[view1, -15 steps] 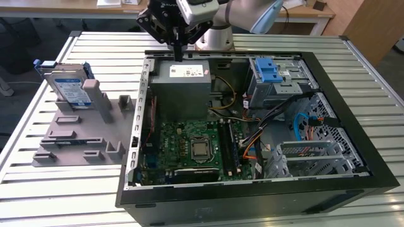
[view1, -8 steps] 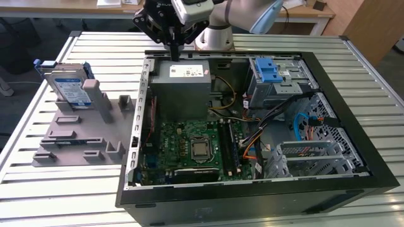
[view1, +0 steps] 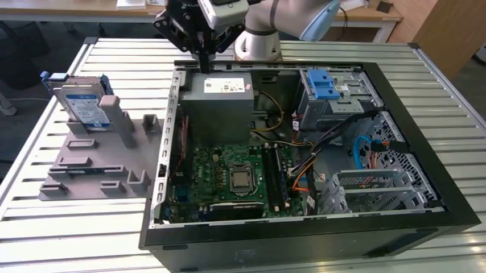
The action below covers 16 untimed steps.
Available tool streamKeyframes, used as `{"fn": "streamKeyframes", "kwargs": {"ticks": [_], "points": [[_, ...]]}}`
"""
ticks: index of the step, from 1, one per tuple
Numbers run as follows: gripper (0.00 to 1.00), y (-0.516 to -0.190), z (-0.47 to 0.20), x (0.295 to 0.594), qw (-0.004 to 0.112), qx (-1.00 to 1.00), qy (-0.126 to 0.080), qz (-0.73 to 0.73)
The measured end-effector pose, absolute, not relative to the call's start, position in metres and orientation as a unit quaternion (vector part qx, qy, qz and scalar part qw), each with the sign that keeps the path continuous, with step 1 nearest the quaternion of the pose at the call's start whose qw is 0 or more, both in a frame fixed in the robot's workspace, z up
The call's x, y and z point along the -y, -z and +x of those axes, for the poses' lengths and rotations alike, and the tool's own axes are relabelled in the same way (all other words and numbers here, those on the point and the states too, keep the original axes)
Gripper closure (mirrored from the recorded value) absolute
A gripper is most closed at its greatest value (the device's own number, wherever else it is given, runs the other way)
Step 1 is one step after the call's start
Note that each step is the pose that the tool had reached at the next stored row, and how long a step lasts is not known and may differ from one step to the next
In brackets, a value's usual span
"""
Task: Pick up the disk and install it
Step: 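Reach for the disk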
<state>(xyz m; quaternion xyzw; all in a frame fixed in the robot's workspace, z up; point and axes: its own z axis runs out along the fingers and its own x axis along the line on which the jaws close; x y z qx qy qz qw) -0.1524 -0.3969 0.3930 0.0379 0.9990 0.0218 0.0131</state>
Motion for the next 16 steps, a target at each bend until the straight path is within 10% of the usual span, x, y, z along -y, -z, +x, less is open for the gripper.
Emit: {"fn": "streamKeyframes", "kwargs": {"ticks": [16], "points": [[0.89,-0.393,-0.172,0.389,0.013,-0.999,-0.022,0.038]]}}
